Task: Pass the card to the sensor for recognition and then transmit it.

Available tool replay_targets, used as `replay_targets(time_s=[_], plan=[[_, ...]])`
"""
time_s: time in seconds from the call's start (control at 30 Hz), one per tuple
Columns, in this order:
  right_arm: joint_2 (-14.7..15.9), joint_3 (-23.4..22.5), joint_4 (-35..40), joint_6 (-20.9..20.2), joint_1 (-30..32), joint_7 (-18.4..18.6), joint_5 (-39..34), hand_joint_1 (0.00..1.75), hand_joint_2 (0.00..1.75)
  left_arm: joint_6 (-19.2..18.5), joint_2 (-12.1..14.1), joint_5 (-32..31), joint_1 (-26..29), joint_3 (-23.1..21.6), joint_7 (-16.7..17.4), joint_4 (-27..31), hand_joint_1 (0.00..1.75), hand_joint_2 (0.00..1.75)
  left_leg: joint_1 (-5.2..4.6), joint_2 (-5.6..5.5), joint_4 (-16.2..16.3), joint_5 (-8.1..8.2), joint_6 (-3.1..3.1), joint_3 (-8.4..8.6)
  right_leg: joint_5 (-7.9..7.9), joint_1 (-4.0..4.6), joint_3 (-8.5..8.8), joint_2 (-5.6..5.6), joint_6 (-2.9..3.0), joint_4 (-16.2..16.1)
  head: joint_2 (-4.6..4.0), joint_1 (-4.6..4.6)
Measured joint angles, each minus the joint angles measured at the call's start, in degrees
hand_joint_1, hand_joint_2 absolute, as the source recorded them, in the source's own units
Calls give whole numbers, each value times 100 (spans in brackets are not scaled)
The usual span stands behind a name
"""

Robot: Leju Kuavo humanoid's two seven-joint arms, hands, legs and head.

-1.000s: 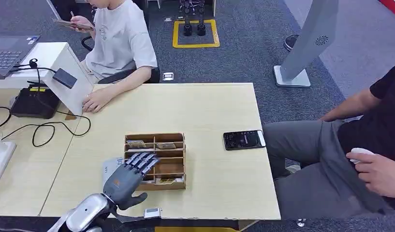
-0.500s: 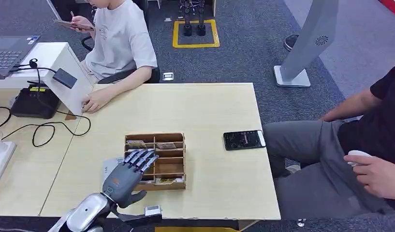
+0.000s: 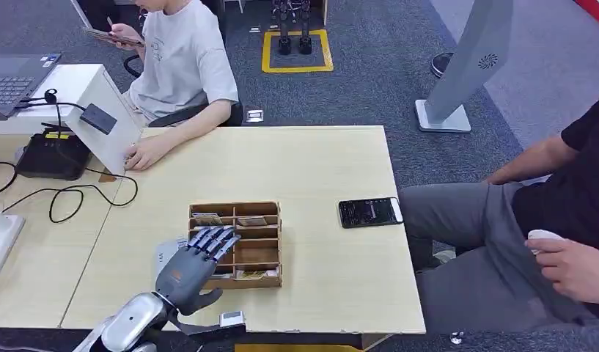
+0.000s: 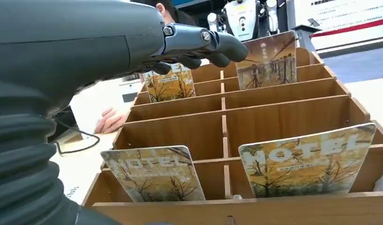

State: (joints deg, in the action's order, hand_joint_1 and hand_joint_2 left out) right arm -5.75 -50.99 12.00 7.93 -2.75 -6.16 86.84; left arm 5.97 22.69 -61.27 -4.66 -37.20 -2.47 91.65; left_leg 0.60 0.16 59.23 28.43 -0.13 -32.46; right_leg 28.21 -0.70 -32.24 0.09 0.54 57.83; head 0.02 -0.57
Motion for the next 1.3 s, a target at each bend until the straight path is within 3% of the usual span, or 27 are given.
replay_targets(time_s=[0.03,0.07,0.1,1.1,1.13,1.17,1.3], plan=[[0,0,0,0,0,-7,7,0,175,0,0,0,0,0,0,-7,152,175,0,0,0,0,0,0,0,0,0,0,0,0,0,0],[0,0,0,0,0,-6,11,0,175,0,0,0,0,2,0,-7,152,175,0,0,0,0,0,0,0,0,0,0,0,0,-2,0],[0,0,0,2,0,-9,11,0,175,-4,0,2,0,11,0,-7,175,175,0,0,0,0,0,0,0,0,0,0,0,0,-2,0],[0,-2,0,20,0,-90,11,0,175,-59,7,66,43,77,-33,-9,175,175,0,-1,0,0,0,0,0,0,0,0,0,0,-2,0],[0,-2,0,20,-1,-92,11,0,175,-57,11,70,54,81,-37,-9,162,175,0,-1,0,0,0,-1,0,0,0,0,0,0,-2,0],[0,-4,0,22,-1,-94,11,0,175,-55,15,79,62,92,-41,-11,0,175,0,-1,0,0,0,-1,0,0,0,0,0,0,-2,0],[0,-4,0,24,-1,-96,11,0,175,-35,24,111,80,138,-87,-11,0,175,0,-1,0,0,0,0,0,0,0,0,0,0,0,0]])
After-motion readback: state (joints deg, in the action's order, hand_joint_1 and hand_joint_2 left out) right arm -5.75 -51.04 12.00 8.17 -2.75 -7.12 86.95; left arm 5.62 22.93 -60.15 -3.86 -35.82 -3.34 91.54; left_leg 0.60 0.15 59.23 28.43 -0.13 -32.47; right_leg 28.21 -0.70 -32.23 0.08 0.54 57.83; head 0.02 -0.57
